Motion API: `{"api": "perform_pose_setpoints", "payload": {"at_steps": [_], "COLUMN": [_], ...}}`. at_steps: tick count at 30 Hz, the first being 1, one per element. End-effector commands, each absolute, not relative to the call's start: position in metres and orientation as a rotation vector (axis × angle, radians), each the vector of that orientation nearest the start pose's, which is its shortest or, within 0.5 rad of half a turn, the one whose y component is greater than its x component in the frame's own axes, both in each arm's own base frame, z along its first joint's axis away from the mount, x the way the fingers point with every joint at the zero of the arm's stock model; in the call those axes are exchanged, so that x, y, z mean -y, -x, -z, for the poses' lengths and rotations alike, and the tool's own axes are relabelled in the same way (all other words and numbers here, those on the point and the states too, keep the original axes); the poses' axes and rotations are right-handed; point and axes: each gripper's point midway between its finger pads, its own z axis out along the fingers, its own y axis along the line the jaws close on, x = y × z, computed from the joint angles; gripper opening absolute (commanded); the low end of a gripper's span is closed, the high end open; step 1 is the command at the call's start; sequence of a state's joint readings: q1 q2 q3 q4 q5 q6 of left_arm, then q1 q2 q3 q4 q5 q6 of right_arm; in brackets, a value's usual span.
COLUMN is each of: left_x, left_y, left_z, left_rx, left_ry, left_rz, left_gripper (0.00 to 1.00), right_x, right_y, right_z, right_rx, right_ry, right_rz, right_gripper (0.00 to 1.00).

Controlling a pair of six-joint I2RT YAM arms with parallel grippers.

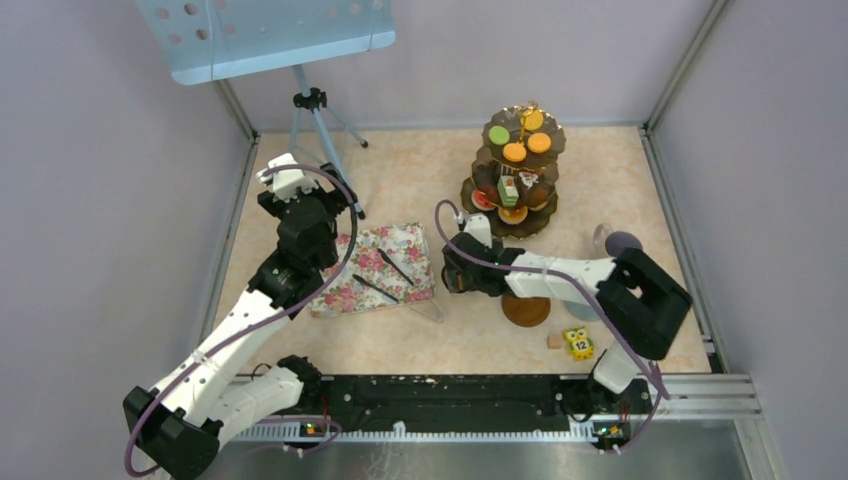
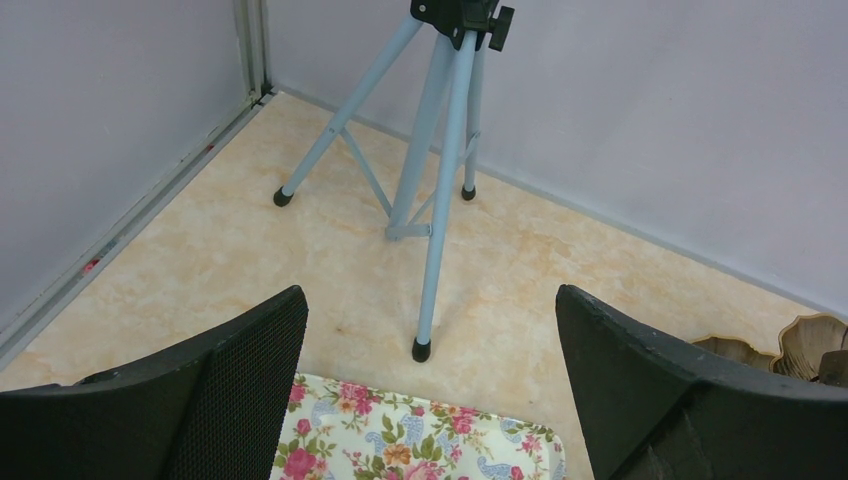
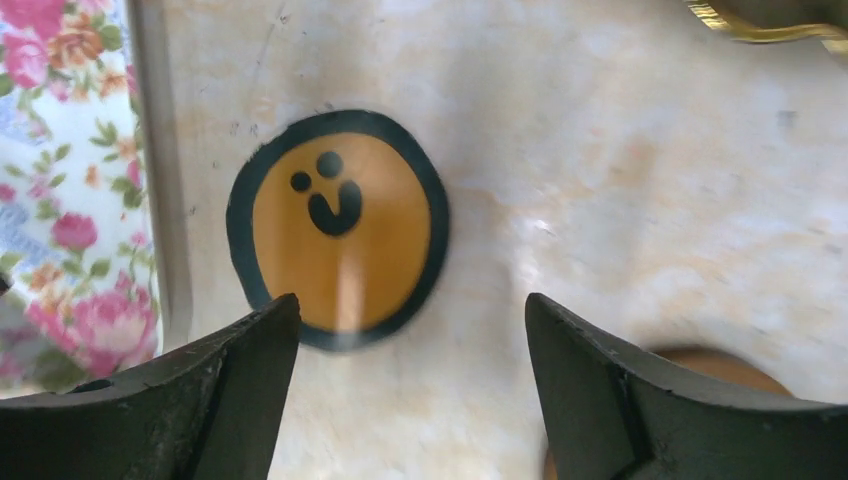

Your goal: Serve the afternoon tea

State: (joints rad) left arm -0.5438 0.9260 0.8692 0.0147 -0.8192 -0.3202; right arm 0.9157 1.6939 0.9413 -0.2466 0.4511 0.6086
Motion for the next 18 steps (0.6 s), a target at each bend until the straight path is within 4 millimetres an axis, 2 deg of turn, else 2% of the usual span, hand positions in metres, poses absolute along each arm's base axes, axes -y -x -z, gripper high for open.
{"api": "perform_pose_setpoints", "payload": {"at_steps": [1,4,9,13,16,18], "left_x": [0.058,0.059,0.059,0.059,0.061,0.062], "left_y": [-0.326,-0.326,-0.326,-0.326,-0.327,-0.327], "left_z": [-0.342,-0.341,-0.342,-0.341,-0.34,-0.34], "left_rx": [-1.485,-1.487,-1.485,-1.487,-1.493,-1.493], "left_ry": [0.468,0.466,0.467,0.465,0.46,0.46], "left_rz": [0.045,0.048,0.052,0.054,0.059,0.061], "left_gripper": [0.99,0.99,0.99,0.99,0.99,0.99], "right_x": [-0.237,-0.199,-0.107,-0.028,0.011,0.023], "right_y": [-0.275,-0.277,-0.275,-0.266,-0.271,-0.279], "right_z": [-0.124,-0.162,-0.185,-0.186,-0.178,-0.174], "right_rx": [-2.26,-2.138,-1.975,-1.894,-1.903,-1.927], "right_ry": [0.171,0.087,-0.214,-0.553,-0.757,-0.781], "right_rz": [-0.099,-0.021,0.184,0.295,0.242,0.225], "right_gripper": [0.82,0.83,0.82,0.81,0.78,0.78]}}
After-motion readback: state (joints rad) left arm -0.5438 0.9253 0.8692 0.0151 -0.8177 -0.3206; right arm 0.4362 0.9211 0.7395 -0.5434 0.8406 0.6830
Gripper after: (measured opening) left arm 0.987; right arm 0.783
